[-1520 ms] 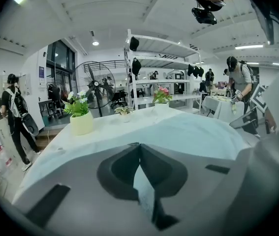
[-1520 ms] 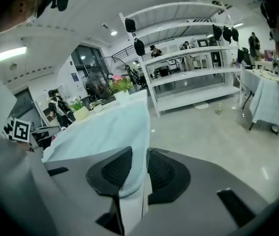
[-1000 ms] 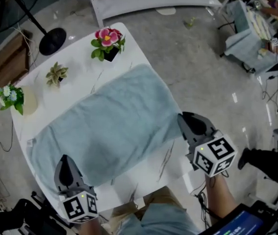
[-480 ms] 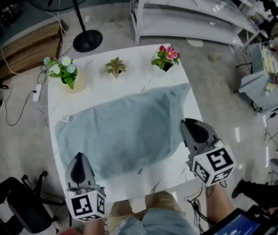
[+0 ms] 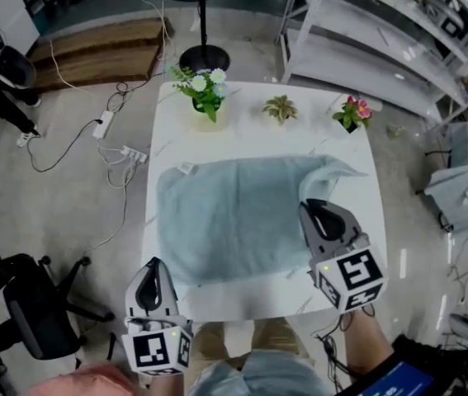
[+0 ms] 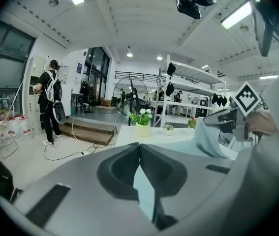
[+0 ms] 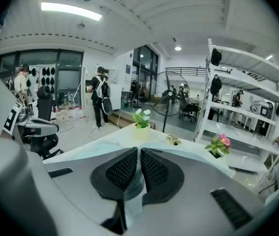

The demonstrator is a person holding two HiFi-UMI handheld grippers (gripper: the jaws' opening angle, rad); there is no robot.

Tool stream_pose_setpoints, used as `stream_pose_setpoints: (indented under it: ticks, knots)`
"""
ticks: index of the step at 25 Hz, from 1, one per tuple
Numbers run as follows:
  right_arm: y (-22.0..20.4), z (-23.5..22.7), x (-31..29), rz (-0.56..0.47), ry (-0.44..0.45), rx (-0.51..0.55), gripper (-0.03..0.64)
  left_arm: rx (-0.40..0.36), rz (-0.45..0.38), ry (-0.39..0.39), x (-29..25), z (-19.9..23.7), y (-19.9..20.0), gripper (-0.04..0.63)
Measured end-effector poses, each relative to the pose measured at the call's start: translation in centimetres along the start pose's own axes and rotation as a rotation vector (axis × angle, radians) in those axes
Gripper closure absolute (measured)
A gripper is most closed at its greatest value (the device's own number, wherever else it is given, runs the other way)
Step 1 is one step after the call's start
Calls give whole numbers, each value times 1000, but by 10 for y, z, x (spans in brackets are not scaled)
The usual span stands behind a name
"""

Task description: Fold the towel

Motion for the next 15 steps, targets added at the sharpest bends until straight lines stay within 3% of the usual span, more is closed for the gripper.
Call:
stream_pose_setpoints:
  ticks: [15]
  knots:
    - [9, 161, -109, 65, 227, 126, 578, 75, 33, 88, 52, 103, -28, 588]
Point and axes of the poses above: the fingertips, and each gripper's own axes: x backward along the fingers, z to its left, y out of its top, the point moved 9 cm from there along x, backward along the fingers, and after that the axes turned 6 degrees about y, right-handed, at the moved point
